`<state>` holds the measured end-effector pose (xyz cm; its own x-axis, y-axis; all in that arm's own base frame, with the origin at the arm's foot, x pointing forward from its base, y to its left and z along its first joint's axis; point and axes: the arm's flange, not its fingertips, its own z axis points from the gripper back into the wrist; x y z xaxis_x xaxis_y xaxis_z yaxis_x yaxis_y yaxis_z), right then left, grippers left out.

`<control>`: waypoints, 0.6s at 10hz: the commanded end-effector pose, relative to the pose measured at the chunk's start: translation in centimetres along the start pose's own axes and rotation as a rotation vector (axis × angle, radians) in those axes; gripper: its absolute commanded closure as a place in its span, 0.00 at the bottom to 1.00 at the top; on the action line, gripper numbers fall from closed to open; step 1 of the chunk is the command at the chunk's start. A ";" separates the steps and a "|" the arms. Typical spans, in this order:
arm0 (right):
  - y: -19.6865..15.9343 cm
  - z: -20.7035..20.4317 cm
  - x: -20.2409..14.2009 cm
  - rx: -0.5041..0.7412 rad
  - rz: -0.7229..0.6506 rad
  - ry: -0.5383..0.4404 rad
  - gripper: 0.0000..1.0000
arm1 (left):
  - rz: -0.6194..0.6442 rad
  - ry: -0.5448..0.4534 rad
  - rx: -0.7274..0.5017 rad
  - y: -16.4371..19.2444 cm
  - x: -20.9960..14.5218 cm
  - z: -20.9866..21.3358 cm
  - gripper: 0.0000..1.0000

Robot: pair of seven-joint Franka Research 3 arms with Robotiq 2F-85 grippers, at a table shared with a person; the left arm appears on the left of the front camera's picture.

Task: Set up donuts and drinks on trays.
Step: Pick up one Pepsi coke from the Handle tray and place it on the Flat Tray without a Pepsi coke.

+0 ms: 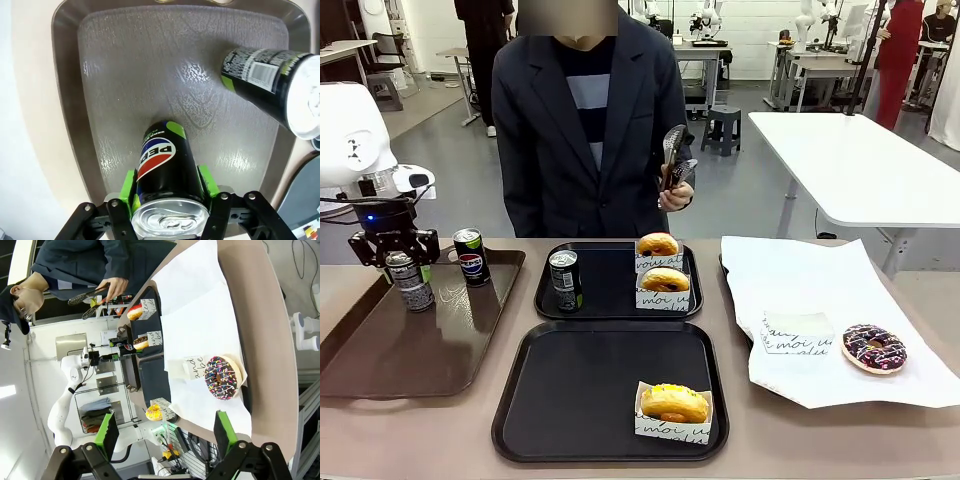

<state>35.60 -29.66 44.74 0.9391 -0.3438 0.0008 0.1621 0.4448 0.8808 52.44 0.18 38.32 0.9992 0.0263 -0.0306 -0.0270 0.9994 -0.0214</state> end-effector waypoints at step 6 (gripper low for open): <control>0.1 -0.1 -0.2 0.010 0.007 -0.001 0.00 | -0.117 -0.012 0.014 -1.6 -12.8 12.0 1.00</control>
<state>35.63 -29.63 44.74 0.9394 -0.3430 0.0006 0.1619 0.4449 0.8808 41.39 -2.13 50.30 0.9967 -0.0709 -0.0405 0.0714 0.9974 0.0097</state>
